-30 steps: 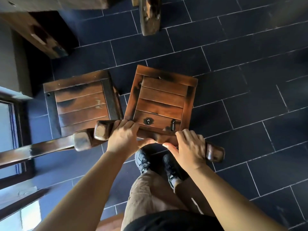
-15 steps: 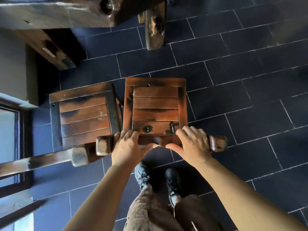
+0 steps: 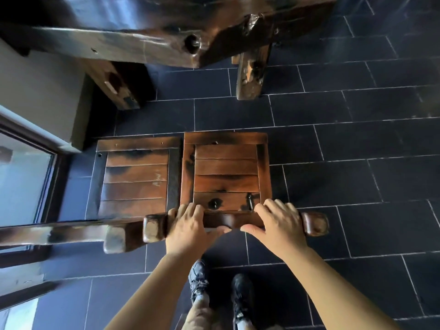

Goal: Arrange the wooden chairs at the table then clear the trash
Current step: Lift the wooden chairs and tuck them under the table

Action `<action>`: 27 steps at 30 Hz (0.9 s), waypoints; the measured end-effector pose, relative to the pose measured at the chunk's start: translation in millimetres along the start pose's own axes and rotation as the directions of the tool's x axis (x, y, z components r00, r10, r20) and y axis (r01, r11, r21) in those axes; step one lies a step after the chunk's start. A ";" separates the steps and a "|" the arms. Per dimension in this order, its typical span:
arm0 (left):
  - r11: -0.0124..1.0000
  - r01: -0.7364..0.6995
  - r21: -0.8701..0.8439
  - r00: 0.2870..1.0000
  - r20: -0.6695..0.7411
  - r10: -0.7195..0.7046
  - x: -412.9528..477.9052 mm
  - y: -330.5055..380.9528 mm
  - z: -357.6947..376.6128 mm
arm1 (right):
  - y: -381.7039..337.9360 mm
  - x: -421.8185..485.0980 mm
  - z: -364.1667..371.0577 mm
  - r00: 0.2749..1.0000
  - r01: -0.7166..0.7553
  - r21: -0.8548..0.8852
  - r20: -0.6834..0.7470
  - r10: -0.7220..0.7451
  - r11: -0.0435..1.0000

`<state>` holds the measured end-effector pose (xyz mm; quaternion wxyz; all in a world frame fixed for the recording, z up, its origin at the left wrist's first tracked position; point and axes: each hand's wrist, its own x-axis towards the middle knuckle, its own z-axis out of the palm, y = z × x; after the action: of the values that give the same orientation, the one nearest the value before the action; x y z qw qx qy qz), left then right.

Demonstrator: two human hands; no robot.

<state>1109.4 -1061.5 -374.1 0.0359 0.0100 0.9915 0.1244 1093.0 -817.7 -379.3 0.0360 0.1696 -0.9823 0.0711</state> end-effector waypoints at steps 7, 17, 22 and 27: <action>1.000 0.005 0.024 1.000 0.023 -0.006 2.5 3.5 -4.5 | 2.0 1.7 -0.4 0.999 0.005 0.021 0.044 -0.006 1.000; 0.999 0.039 0.015 0.998 0.058 -0.040 63.2 4.7 -15.3 | 22.4 59.6 2.7 1.000 0.019 0.004 0.007 -0.019 1.000; 0.998 0.036 0.050 0.997 0.070 -0.039 114.0 3.2 -22.0 | 38.7 110.6 7.2 0.999 0.023 0.004 -0.025 -0.023 1.000; 0.997 0.053 0.060 0.996 0.074 -0.058 169.1 -1.5 -25.2 | 55.4 166.3 12.2 1.000 0.022 0.004 -0.018 -0.022 1.000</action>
<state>938.8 -1064.3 -361.8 0.0767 -0.0119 0.9926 0.0939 917.4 -822.4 -382.6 0.0455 0.1799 -0.9798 0.0741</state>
